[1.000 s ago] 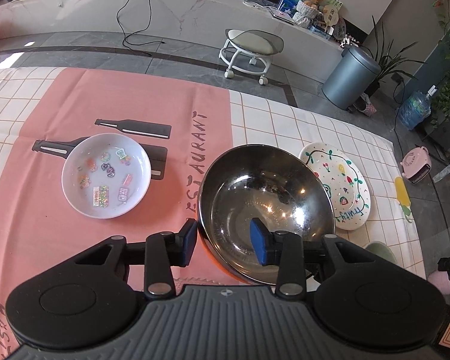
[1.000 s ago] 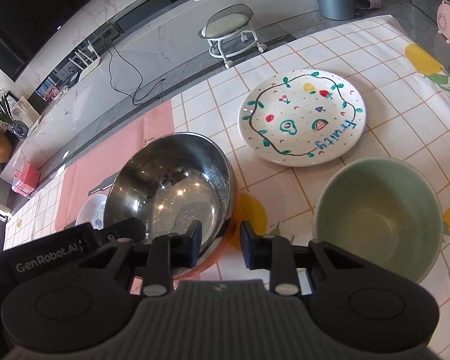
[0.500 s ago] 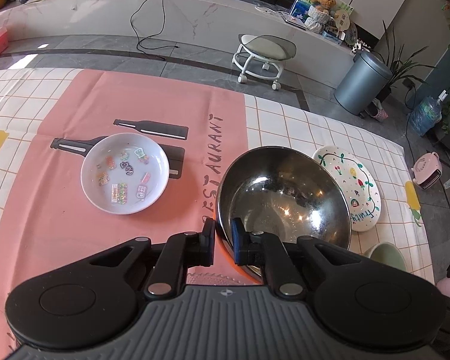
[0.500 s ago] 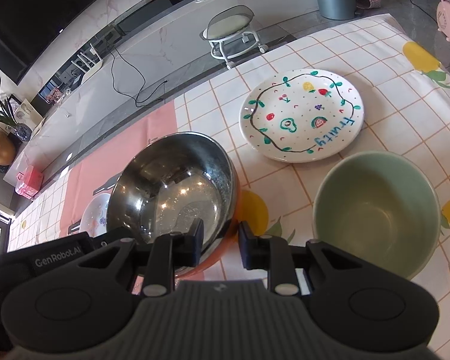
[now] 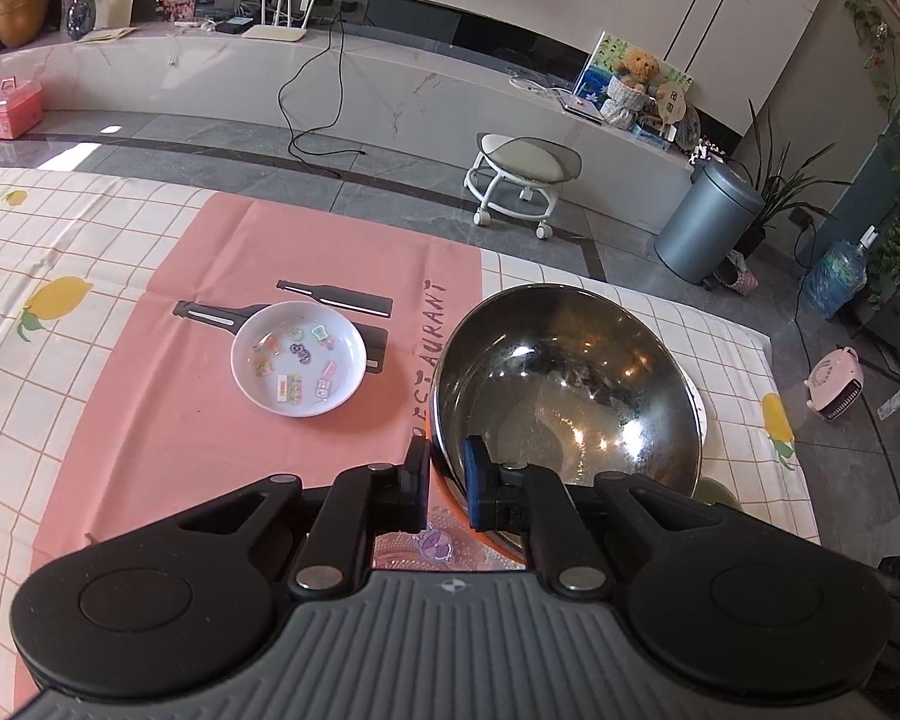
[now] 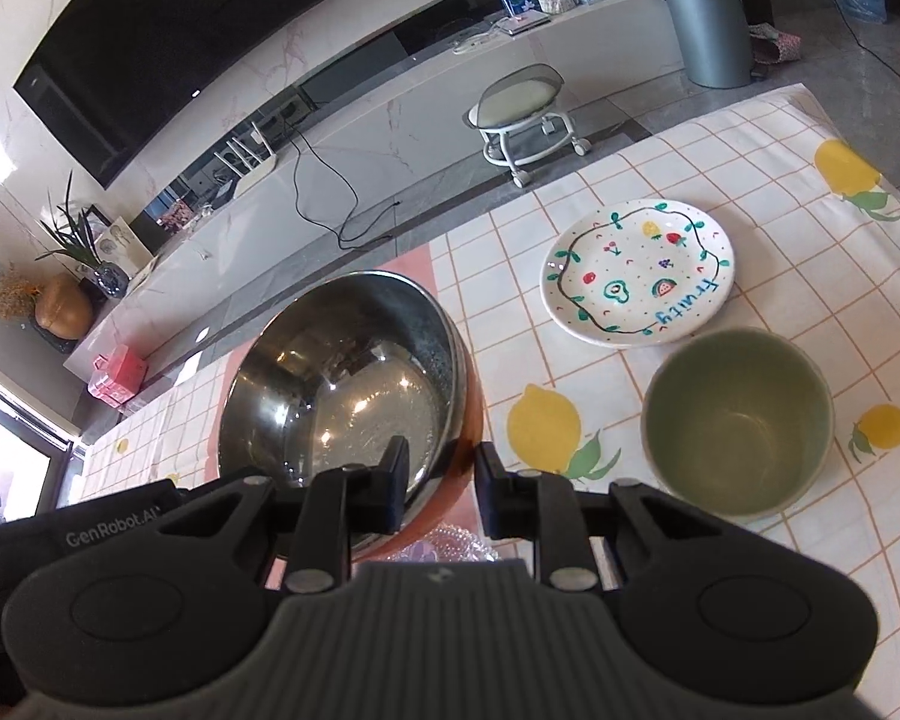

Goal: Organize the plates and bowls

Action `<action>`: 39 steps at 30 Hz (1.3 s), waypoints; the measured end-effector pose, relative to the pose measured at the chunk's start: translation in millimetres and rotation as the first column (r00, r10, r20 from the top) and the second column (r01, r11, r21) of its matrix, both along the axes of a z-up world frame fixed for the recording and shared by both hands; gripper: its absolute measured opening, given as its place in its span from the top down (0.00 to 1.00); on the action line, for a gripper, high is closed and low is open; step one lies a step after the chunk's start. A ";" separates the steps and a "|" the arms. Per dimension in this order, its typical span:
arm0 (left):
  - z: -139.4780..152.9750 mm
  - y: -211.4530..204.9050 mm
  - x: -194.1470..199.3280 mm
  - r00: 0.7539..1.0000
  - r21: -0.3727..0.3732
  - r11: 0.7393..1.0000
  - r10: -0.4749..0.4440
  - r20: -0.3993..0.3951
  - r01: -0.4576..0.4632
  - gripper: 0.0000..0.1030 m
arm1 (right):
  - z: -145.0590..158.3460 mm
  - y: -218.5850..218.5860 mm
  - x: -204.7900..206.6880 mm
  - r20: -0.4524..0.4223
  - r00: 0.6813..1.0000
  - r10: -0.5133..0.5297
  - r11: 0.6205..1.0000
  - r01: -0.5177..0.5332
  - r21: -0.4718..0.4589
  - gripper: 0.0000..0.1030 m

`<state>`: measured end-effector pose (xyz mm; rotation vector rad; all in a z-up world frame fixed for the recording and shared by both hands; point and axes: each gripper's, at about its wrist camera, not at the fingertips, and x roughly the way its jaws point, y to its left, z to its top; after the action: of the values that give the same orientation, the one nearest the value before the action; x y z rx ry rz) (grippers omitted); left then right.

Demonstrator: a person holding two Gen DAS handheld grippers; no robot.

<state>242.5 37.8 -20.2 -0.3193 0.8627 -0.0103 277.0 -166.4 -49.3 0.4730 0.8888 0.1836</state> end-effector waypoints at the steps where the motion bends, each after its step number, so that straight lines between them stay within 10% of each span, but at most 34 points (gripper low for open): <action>1: 2.1 -0.5 -5.6 1.000 0.000 1.000 0.004 0.005 -0.004 0.88 | 3.1 -0.4 -6.1 0.015 1.000 0.002 1.000 -0.002 0.001 0.79; 14: 18.8 -1.4 -81.0 1.000 -0.026 1.000 0.005 0.025 -0.004 0.88 | 30.8 -16.7 -98.8 0.098 0.995 0.008 1.000 -0.011 0.023 0.79; 39: -7.6 28.1 -160.1 0.994 -0.111 0.993 0.035 -0.104 -0.046 0.87 | 21.9 6.4 -172.3 -0.049 0.993 0.111 0.993 -0.112 -0.036 0.80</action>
<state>82.5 65.9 -27.8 -0.4466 0.9583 -0.0052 104.6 -160.0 -27.5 0.3935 0.9640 0.2581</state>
